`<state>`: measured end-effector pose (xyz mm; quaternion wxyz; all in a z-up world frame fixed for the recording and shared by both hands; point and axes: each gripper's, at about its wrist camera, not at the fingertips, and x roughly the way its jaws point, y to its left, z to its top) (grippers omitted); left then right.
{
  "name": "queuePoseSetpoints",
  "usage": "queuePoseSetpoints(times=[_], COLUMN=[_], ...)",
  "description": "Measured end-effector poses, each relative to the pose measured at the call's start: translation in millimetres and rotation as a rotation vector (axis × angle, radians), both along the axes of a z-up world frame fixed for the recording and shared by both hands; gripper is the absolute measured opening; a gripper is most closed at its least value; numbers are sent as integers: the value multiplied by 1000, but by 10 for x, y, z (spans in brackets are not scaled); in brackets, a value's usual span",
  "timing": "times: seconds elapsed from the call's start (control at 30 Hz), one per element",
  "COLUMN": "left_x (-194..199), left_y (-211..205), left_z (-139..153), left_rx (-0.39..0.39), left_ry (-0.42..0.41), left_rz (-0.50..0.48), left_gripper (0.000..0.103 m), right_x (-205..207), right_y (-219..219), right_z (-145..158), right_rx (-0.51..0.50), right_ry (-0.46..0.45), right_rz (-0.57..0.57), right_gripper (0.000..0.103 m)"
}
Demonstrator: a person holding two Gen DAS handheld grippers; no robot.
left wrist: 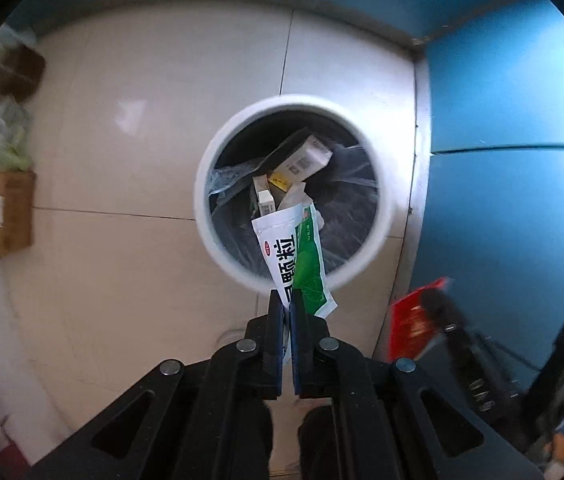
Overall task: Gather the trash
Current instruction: 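Carry sachet and red wrapper over the bin and open both tools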
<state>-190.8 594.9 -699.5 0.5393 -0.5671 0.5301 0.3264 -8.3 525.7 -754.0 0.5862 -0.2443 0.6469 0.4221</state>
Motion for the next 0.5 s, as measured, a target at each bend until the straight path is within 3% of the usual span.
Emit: queuePoseSetpoints(times=[0.1, 0.2, 0.37, 0.5], left_x=[7, 7, 7, 9], left_y=[86, 145, 237, 295], left_z=[-484, -814, -1081, -1034], left_rx=[-55, -79, -99, -78], left_ry=[-12, -8, -13, -11], left_rz=[20, 18, 22, 22], left_gripper=[1, 1, 2, 5], right_x=[-117, -133, -61, -26], right_y=[121, 159, 265, 357], right_z=[-483, -775, -1103, -1214], right_rx=[-17, -22, -27, -45], right_ry=[-13, -22, -29, -29], right_rz=[50, 72, 84, 98], right_gripper=[13, 13, 13, 16])
